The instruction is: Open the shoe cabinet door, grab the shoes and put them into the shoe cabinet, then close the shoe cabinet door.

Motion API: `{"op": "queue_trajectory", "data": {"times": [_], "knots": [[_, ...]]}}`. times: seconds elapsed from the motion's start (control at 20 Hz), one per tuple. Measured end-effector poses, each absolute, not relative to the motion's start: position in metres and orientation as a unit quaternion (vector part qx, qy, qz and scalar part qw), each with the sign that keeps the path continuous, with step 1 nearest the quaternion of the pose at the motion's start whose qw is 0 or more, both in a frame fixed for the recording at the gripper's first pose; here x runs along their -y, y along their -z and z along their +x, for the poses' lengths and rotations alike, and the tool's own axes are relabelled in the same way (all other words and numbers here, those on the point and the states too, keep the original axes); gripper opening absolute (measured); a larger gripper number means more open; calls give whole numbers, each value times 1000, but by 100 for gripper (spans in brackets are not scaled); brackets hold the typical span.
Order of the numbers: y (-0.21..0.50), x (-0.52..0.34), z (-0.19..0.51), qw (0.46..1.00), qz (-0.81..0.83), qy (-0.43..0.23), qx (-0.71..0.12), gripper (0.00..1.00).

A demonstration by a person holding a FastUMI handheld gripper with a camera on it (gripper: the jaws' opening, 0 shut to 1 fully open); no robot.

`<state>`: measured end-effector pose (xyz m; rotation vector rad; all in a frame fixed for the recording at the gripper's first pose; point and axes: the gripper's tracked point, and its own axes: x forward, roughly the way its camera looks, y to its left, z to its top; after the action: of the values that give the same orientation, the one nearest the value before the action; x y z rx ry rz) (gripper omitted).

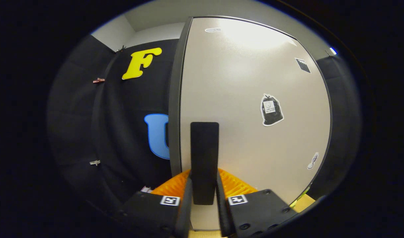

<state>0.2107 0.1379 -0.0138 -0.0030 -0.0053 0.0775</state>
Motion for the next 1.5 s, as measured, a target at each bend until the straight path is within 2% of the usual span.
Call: {"op": "queue_trajectory", "data": {"times": [0.1, 0.15, 0.2, 0.4, 1.05, 1.5], "knots": [[18, -141, 214, 999, 12, -36, -7, 36], [18, -141, 215, 999, 16, -37, -11, 36], [17, -140, 211, 999, 13, -39, -13, 28], [16, -140, 199, 998, 12, -53, -19, 28], [11, -99, 97, 993, 25, -114, -17, 28], [6, -48, 40, 992, 27, -121, -17, 28]]}}
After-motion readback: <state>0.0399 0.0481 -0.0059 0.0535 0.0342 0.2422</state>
